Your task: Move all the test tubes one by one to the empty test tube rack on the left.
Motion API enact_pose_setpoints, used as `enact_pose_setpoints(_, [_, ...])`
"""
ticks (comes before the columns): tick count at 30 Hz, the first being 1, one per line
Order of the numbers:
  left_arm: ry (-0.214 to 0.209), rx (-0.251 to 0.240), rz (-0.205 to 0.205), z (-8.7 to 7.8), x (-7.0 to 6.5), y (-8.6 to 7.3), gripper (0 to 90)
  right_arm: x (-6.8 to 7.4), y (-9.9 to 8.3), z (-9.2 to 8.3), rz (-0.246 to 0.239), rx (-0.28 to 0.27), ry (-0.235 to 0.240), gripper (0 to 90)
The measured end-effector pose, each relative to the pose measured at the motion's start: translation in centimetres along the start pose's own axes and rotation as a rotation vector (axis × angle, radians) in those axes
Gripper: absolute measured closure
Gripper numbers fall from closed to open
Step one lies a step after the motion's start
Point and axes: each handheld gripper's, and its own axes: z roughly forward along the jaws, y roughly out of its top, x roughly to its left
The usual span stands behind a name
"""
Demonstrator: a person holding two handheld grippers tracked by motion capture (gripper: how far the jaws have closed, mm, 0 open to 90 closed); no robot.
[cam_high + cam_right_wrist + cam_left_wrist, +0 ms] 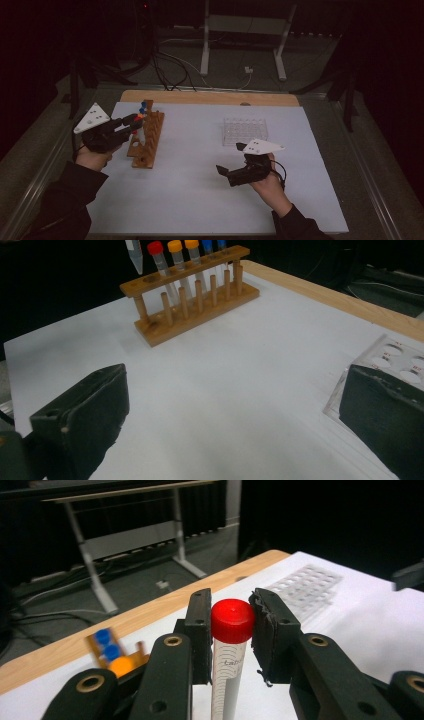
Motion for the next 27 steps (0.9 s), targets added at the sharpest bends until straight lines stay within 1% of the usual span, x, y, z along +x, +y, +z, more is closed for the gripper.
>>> enact_pose_setpoints(3, [0.039,-0.010,-0.009,-0.5,0.7,-0.6,71.8,0.0,0.0,0.0,-0.002,0.001,0.000,0.0])
enact_pose_setpoints(5, [0.056,-0.025,-0.029,-0.6,1.2,-1.1,71.8,0.0,-0.1,0.0,-0.004,0.004,-0.001,0.0])
enact_pose_setpoints(7, [0.087,-0.025,-0.025,-0.6,1.5,-1.7,71.8,0.0,-0.1,0.1,-0.005,0.005,-0.001,0.0])
enact_pose_setpoints(9, [0.098,-0.028,-0.037,-0.6,1.8,-2.3,71.8,0.0,-0.1,0.1,-0.007,0.006,-0.004,0.0])
enact_pose_setpoints(10, [0.113,-0.026,-0.033,-0.5,1.9,-2.6,71.8,0.0,-0.1,0.1,-0.009,0.002,-0.010,0.0])
enact_pose_setpoints(12, [0.117,-0.023,-0.045,-0.3,2.1,-3.1,71.8,0.0,-0.1,0.1,-0.009,0.001,-0.010,0.0])
enact_pose_setpoints(13, [0.122,-0.016,-0.044,-0.2,2.1,-3.4,71.8,0.0,-0.1,0.1,-0.010,0.002,-0.013,0.0])
enact_pose_setpoints(15, [0.117,-0.014,-0.055,0.0,2.2,-3.8,71.9,0.0,-0.1,0.1,-0.008,0.005,-0.008,0.0])
enact_pose_setpoints(16, [0.120,-0.008,-0.054,0.1,2.1,-4.1,71.8,0.0,-0.1,0.1,-0.009,0.005,-0.010,0.0])
enact_pose_setpoints(22, [0.122,0.033,-0.075,0.7,2.1,-5.7,71.8,-0.1,-0.2,0.1,0.000,0.009,-0.001,0.0])
enact_pose_setpoints(27, [0.127,0.077,-0.077,1.3,2.0,-6.7,71.8,-0.3,-0.2,0.1,0.009,0.008,0.001,0.0])
